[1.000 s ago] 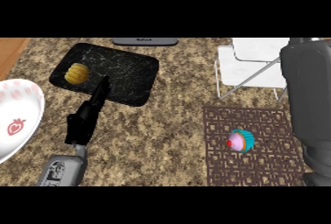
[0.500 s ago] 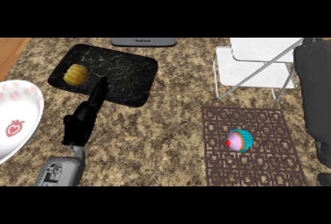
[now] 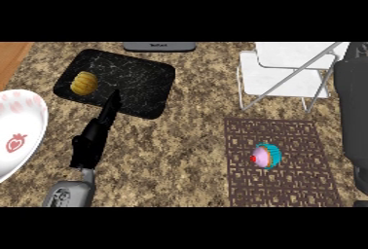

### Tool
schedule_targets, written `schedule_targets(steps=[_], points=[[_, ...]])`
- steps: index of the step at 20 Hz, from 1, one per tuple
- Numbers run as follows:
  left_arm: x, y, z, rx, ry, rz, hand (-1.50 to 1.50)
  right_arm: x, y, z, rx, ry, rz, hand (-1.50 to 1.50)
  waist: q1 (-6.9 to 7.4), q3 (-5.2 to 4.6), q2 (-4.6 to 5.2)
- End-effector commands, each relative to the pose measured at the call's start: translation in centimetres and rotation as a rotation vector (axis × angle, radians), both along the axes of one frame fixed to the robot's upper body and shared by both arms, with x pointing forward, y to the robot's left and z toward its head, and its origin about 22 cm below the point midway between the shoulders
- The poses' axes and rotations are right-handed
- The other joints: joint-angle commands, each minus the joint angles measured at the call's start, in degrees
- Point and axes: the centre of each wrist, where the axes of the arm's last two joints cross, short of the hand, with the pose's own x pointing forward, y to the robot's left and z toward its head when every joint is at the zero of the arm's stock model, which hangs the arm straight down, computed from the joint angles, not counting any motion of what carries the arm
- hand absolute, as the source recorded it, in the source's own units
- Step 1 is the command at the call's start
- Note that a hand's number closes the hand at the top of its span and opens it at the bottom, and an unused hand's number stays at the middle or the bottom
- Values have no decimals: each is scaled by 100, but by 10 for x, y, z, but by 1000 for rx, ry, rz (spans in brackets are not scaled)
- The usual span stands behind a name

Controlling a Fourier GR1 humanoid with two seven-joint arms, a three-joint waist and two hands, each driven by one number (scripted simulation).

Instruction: Pick the can from the placemat and place it in the tiered shelf

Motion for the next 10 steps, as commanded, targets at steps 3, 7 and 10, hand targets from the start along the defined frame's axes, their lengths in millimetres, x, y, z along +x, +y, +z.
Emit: schedule_targets(steps=[3, 7, 10], points=[[7, 5, 1, -13, 23, -4, 0, -2, 4, 10, 104, -66, 76, -150, 6, 6, 11], [7, -1, 6, -2, 21, -9, 0, -17, -6, 26, 118, -70, 160, -150, -19, 6, -2], [15, 15, 5, 1, 5, 8, 0, -21, -10, 32, 174, -143, 150, -150, -16, 6, 6]])
